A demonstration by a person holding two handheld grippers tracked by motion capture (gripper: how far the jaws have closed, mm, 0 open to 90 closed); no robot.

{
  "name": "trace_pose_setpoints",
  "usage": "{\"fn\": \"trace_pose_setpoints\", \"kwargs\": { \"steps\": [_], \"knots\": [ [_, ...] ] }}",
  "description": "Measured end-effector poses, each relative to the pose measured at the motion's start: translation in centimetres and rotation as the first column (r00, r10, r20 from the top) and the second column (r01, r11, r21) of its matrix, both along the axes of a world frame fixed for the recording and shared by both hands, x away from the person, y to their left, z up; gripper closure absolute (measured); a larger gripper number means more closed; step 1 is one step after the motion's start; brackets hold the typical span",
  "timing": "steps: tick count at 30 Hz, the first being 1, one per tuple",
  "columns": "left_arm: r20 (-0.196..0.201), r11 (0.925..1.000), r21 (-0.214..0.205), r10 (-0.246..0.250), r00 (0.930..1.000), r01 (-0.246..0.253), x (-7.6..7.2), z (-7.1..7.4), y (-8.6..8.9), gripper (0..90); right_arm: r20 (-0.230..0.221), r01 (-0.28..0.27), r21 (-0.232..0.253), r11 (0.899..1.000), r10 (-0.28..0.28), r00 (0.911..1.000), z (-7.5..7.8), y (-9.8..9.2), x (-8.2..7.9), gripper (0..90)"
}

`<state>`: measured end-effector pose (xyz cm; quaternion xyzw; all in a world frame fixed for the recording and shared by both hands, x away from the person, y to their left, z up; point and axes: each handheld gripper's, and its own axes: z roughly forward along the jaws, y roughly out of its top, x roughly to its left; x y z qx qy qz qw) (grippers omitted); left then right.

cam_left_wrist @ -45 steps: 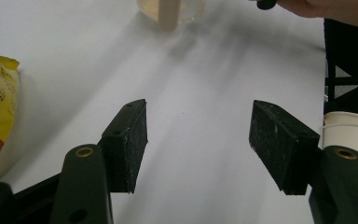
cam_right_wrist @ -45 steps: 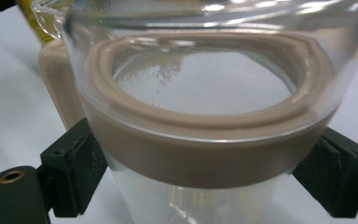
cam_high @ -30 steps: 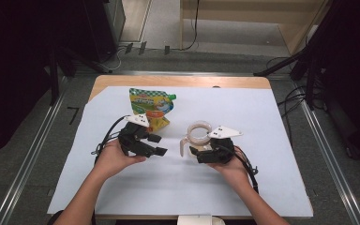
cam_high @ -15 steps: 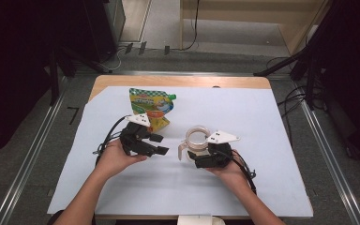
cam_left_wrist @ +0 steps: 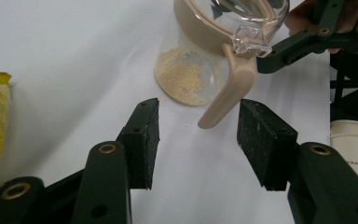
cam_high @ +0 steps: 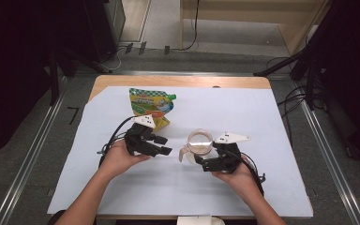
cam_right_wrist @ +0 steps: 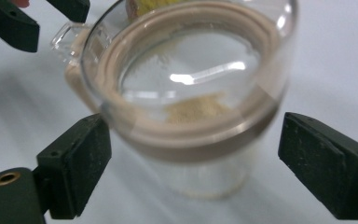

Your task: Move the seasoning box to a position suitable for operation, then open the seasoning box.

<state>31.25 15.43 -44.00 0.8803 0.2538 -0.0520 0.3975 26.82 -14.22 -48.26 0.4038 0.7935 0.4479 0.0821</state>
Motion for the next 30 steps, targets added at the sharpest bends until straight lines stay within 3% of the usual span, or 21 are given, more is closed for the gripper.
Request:
{"fn": "trace_pose_setpoints", "kwargs": {
  "steps": [3, 6, 9, 11, 16, 20, 22, 26, 30],
  "knots": [
    [-0.003, 0.9997, 0.019, -0.014, 0.9999, 0.014, -0.2, -0.1, -0.4, 52.9, -0.018, -0.009, -0.013, 1.000, 0.009, 0.9998, 0.5, -0.7, -1.2, 13.1],
    [-0.005, 0.9991, 0.034, -0.024, 0.9997, 0.024, -0.2, -0.3, -0.9, 56.0, 0.004, -0.028, -0.031, 0.999, 0.028, 0.9996, 1.0, -1.2, -2.3, 16.4],
    [-0.008, 0.9994, 0.015, -0.031, 0.9995, 0.031, -0.3, -0.3, -1.4, 61.0, 0.031, -0.031, -0.042, 0.999, 0.032, 0.9990, 1.5, -1.7, -2.8, 23.6],
    [-0.014, 0.9993, 0.005, -0.036, 0.9993, 0.036, -0.3, -0.3, -1.7, 62.3, 0.035, -0.040, -0.029, 0.999, 0.041, 0.9985, 1.6, -2.0, -2.8, 36.6],
    [0.007, 0.9967, 0.048, -0.066, 0.9978, 0.066, -0.6, -0.5, -2.5, 71.9, 0.008, -0.060, -0.009, 0.998, 0.061, 0.9981, 1.7, -2.6, -2.1, 62.4],
    [-0.004, 0.9963, 0.033, -0.079, 0.9968, 0.079, -0.7, -0.4, -3.1, 82.3, 0.007, -0.053, -0.003, 0.999, 0.053, 0.9986, 1.9, -2.9, -1.9, 81.3],
    [0.015, 0.9973, 0.026, -0.069, 0.9975, 0.069, -0.8, -0.2, -3.2, 84.3, 0.012, -0.058, -0.008, 0.998, 0.058, 0.9982, 2.0, -2.9, -1.9, 89.2],
    [-0.012, 0.9961, 0.006, -0.088, 0.9960, 0.089, -0.8, -0.3, -3.3, 90.0, 0.018, -0.048, -0.017, 0.999, 0.049, 0.9986, 2.2, -2.8, -2.0, 90.0],
    [0.040, 0.9948, 0.009, -0.102, 0.9940, 0.102, -1.1, 0.1, -3.5, 90.0, 0.019, -0.040, -0.019, 0.999, 0.040, 0.9990, 2.1, -2.8, -2.0, 90.0]
  ]
}}
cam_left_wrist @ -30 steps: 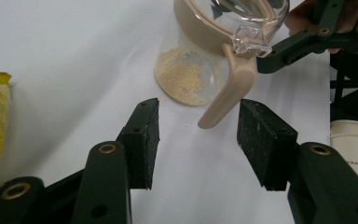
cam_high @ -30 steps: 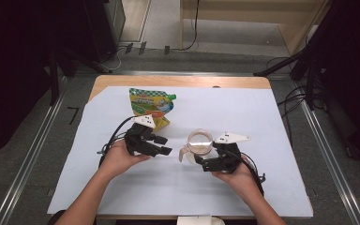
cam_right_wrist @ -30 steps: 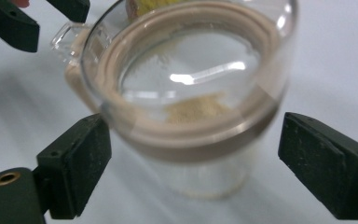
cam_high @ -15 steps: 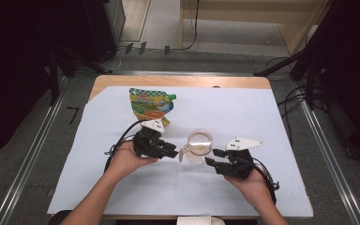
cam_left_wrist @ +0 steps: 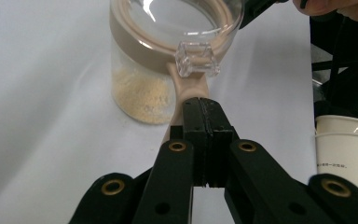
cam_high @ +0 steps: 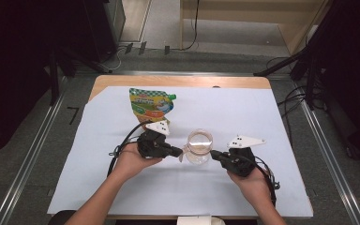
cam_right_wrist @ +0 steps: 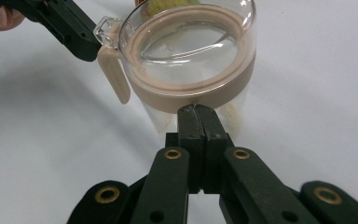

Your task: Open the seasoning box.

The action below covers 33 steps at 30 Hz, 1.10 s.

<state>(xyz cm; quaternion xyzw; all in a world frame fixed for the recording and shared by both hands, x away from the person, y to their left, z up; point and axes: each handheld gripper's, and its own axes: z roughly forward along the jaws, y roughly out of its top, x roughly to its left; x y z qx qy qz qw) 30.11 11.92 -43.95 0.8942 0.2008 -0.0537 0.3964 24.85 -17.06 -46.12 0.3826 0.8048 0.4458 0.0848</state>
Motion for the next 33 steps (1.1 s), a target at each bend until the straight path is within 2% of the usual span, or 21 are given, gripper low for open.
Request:
{"fn": "trace_pose_setpoints", "kwargs": {
  "steps": [2, 6, 10, 12, 15, 20, 22, 28, 33],
  "knots": [
    [-0.009, 1.0000, -0.002, 0.009, 0.9999, -0.009, 0.1, 0.0, 0.0, 90.0, -0.001, -0.001, -0.003, 1.000, 0.001, 1.0000, 0.0, 0.0, 0.0, 90.0],
    [0.004, 0.9994, 0.004, 0.033, 0.9994, -0.033, 0.5, 0.0, 0.4, 90.0, 0.007, -0.013, -0.016, 1.000, 0.013, 0.9999, 0.0, 0.1, 0.0, 90.0],
    [-0.003, 0.9977, 0.010, 0.067, 0.9977, -0.067, 1.2, -0.6, 0.2, 90.0, 0.002, -0.014, -0.020, 1.000, 0.014, 0.9999, 0.0, 0.1, 0.0, 90.0],
    [-0.011, 0.9978, 0.024, 0.063, 0.9980, -0.063, 1.4, -1.0, -0.1, 90.0, -0.001, -0.010, -0.021, 1.000, 0.010, 0.9999, -0.1, 0.1, 0.1, 90.0],
    [0.003, 0.9972, 0.039, 0.063, 0.9980, -0.063, 1.2, -1.1, -0.5, 90.0, -0.004, -0.006, -0.022, 1.000, 0.006, 1.0000, -0.1, 0.1, 0.1, 90.0],
    [-0.027, 0.9982, 0.020, 0.056, 0.9981, -0.056, 0.9, -1.3, -0.6, 90.0, -0.008, 0.006, -0.022, 1.000, -0.006, 1.0000, -0.2, -0.1, 0.4, 90.0],
    [-0.037, 0.9994, 0.011, 0.032, 0.9988, -0.032, 0.5, -1.5, -1.1, 90.0, -0.004, 0.011, -0.024, 1.000, -0.011, 0.9999, -0.2, -0.2, 0.5, 90.0],
    [-0.032, 0.9996, 0.029, -0.002, 0.9995, 0.003, -0.7, -1.6, -2.3, 90.0, 0.000, 0.036, -0.028, 0.999, -0.036, 0.9994, -0.4, -0.2, 0.6, 90.0],
    [-0.035, 0.9994, 0.034, -0.005, 0.9994, 0.006, -1.1, -1.6, -2.7, 90.0, 0.012, 0.043, -0.033, 0.999, -0.042, 0.9990, -0.6, -0.1, 0.9, 90.0]
  ]
}}
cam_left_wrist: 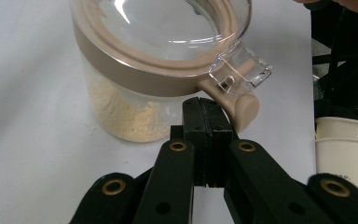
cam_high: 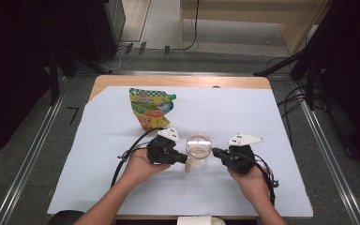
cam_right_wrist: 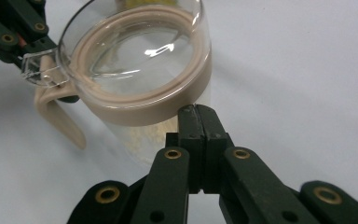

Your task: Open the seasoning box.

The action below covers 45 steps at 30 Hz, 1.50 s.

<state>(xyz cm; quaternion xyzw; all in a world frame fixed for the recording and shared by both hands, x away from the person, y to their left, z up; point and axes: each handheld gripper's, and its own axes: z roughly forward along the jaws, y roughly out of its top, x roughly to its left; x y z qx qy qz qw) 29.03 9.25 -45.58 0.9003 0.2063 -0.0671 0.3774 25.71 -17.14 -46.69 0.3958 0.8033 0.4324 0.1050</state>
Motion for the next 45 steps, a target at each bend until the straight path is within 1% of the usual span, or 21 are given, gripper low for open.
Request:
{"fn": "trace_pose_setpoints", "kwargs": {
  "steps": [2, 3, 6, 8, 10, 12, 13, 15, 17, 19, 22, 23, 25, 28, 29, 30, 32, 34, 37, 40, 45],
  "knots": [
    [-0.001, 1.0000, -0.002, -0.001, 1.0000, 0.001, -0.2, 0.0, -0.2, 90.0, 0.002, 0.013, 0.000, 1.000, -0.013, 0.9999, -0.1, 0.2, 0.2, 90.0],
    [0.006, 1.0000, 0.004, -0.005, 1.0000, 0.005, -0.3, 0.0, -0.4, 90.0, 0.007, 0.022, 0.008, 1.000, -0.022, 0.9997, -0.3, 0.4, 0.4, 90.0],
    [0.010, 0.9997, -0.006, -0.022, 0.9997, 0.022, -0.7, -0.1, -0.9, 90.0, 0.009, 0.033, 0.018, 0.999, -0.033, 0.9994, -0.5, 0.8, 1.1, 90.0],
    [0.002, 0.9992, -0.023, -0.032, 0.9995, 0.032, -1.0, -0.2, -1.4, 90.0, 0.016, 0.033, 0.017, 0.999, -0.033, 0.9993, -0.7, 1.2, 1.5, 90.0],
    [-0.002, 0.9991, -0.019, -0.039, 0.9993, 0.039, -1.0, -0.3, -1.6, 89.9, 0.018, 0.020, 0.015, 1.000, -0.020, 0.9996, -0.8, 1.3, 1.8, 90.0],
    [-0.019, 0.9992, -0.023, -0.033, 0.9993, 0.032, -0.9, -0.2, -1.4, 88.4, 0.019, 0.008, 0.008, 1.000, -0.008, 0.9998, -0.8, 1.2, 1.8, 90.0],
    [-0.026, 0.9993, -0.022, -0.030, 0.9992, 0.030, -0.9, 0.0, -1.2, 87.8, 0.012, 0.012, 0.007, 1.000, -0.012, 0.9999, -0.6, 1.1, 1.7, 90.0],
    [-0.034, 0.9990, -0.032, -0.032, 0.9989, 0.031, -0.9, 0.3, -0.8, 86.5, 0.006, 0.017, 0.019, 1.000, -0.017, 0.9998, -0.2, 0.7, 1.4, 90.0],
    [-0.034, 0.9984, -0.044, -0.036, 0.9988, 0.034, -1.0, 0.7, -0.3, 84.5, 0.018, 0.016, 0.035, 0.999, -0.017, 0.9997, 0.4, 0.3, 0.9, 90.0],
    [-0.029, 0.9982, -0.048, -0.039, 0.9988, 0.038, -1.2, 1.2, 0.2, 83.0, 0.017, 0.009, 0.052, 0.999, -0.010, 0.9998, 0.9, -0.1, 0.3, 90.0],
    [0.018, 0.9992, -0.010, -0.040, 0.9991, 0.040, -1.2, 1.8, 1.0, 78.9, 0.021, -0.011, 0.052, 0.999, 0.010, 0.9997, 1.4, -0.2, -0.9, 90.0],
    [0.023, 0.9996, -0.011, -0.027, 0.9994, 0.027, -1.2, 2.0, 1.3, 77.2, 0.019, -0.020, 0.053, 0.998, 0.019, 0.9996, 1.5, -0.2, -1.3, 90.0],
    [0.005, 0.9992, -0.040, -0.005, 1.0000, 0.005, -0.8, 2.2, 2.0, 73.6, 0.020, -0.040, 0.055, 0.998, 0.039, 0.9990, 1.7, 0.0, -2.1, 90.0],
    [-0.009, 0.9972, -0.075, 0.002, 1.0000, -0.003, -0.5, 2.4, 2.7, 66.2, 0.005, -0.068, 0.053, 0.996, 0.068, 0.9977, 1.7, 0.6, -2.9, 90.0],
    [-0.007, 0.9967, -0.081, 0.002, 1.0000, -0.003, -0.5, 2.4, 2.8, 64.1, 0.004, -0.081, 0.053, 0.995, 0.080, 0.9967, 1.6, 0.8, -3.2, 90.0],
    [-0.001, 0.9966, -0.082, 0.004, 1.0000, -0.004, -0.4, 2.5, 3.0, 61.7, 0.002, -0.092, 0.051, 0.994, 0.092, 0.9958, 1.5, 1.1, -3.5, 90.0],
    [-0.008, 0.9957, -0.091, 0.014, 0.9999, -0.014, -0.2, 2.5, 3.3, 57.6, -0.001, -0.109, 0.046, 0.993, 0.109, 0.9940, 1.5, 1.4, -4.1, 90.0],
    [-0.001, 0.9957, -0.091, 0.018, 0.9998, -0.018, 0.0, 2.4, 3.7, 55.1, -0.004, -0.126, 0.048, 0.991, 0.127, 0.9919, 1.5, 1.7, -4.7, 90.0],
    [-0.007, 0.9945, -0.099, 0.033, 0.9994, -0.033, 0.2, 2.4, 4.0, 51.2, -0.010, -0.145, 0.048, 0.988, 0.146, 0.9893, 1.3, 2.3, -5.3, 90.0],
    [-0.001, 0.9937, -0.102, 0.047, 0.9989, -0.047, 0.4, 2.3, 4.3, 47.4, -0.003, -0.173, 0.029, 0.984, 0.174, 0.9848, 1.1, 3.0, -5.7, 90.0],
    [-0.001, 0.9924, -0.110, 0.057, 0.9984, -0.057, 0.5, 2.3, 4.5, 44.5, -0.022, -0.196, 0.029, 0.980, 0.197, 0.9801, 0.5, 4.1, -5.7, 90.0]
  ]
}}
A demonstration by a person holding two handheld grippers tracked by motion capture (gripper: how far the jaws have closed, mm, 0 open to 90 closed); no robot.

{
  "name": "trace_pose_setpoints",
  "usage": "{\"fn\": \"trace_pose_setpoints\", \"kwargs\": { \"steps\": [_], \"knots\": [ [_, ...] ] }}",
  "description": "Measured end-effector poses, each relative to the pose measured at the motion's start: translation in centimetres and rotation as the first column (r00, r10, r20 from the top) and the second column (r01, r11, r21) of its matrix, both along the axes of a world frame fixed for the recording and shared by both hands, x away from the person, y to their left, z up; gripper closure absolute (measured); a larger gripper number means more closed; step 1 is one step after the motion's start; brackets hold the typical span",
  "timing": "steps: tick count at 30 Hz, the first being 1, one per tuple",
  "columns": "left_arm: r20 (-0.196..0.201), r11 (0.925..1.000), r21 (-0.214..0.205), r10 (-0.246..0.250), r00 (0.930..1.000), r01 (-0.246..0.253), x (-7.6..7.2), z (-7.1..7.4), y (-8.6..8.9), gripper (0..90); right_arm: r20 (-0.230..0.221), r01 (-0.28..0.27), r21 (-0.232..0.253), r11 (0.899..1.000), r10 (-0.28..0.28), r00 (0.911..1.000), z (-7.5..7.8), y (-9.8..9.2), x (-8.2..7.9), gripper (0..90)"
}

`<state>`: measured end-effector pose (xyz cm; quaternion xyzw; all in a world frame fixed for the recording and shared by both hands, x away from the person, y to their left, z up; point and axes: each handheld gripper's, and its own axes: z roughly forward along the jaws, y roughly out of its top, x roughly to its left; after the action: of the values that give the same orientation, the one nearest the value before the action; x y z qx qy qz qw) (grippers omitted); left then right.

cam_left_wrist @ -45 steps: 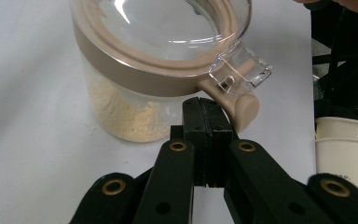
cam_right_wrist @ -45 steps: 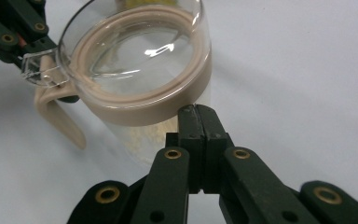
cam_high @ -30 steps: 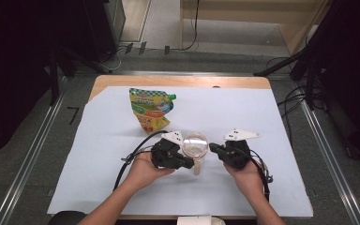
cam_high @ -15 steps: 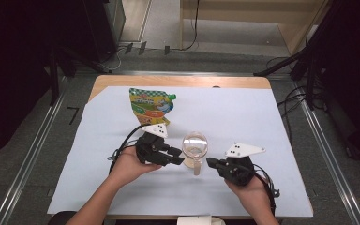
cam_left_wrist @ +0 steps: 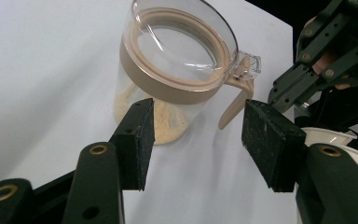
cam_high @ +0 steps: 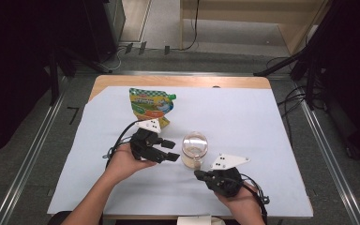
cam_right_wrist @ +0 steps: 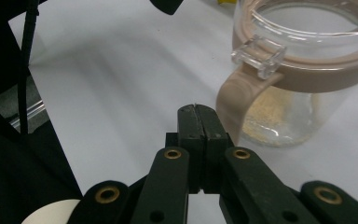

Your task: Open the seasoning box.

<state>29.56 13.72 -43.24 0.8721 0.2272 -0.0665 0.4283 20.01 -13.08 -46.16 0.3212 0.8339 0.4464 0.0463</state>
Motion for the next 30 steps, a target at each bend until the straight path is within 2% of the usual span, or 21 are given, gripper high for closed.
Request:
{"fn": "trace_pose_setpoints", "kwargs": {
  "steps": [11, 15, 19, 30],
  "knots": [
    [0.005, 0.9998, 0.015, 0.010, 0.9999, -0.010, 0.1, -0.1, 0.0, 41.1, -0.003, 0.005, -0.038, 0.999, -0.005, 1.0000, -1.3, 1.9, 0.6, 90.0],
    [0.007, 0.9999, 0.012, 0.011, 0.9999, -0.011, 0.1, -0.1, 0.0, 40.7, -0.027, 0.021, -0.047, 0.999, -0.022, 0.9994, -1.8, 2.0, 1.1, 90.0],
    [0.008, 0.9999, 0.011, 0.013, 0.9999, -0.013, 0.2, 0.0, 0.1, 40.3, -0.011, 0.026, -0.073, 0.997, -0.027, 0.9996, -2.0, 2.2, 1.0, 90.0],
    [0.021, 0.9999, 0.005, 0.014, 0.9997, -0.014, 0.1, 0.0, 0.3, 39.0, -0.013, 0.044, -0.078, 0.996, -0.045, 0.9989, -2.0, 1.4, 1.1, 90.0]
  ]
}}
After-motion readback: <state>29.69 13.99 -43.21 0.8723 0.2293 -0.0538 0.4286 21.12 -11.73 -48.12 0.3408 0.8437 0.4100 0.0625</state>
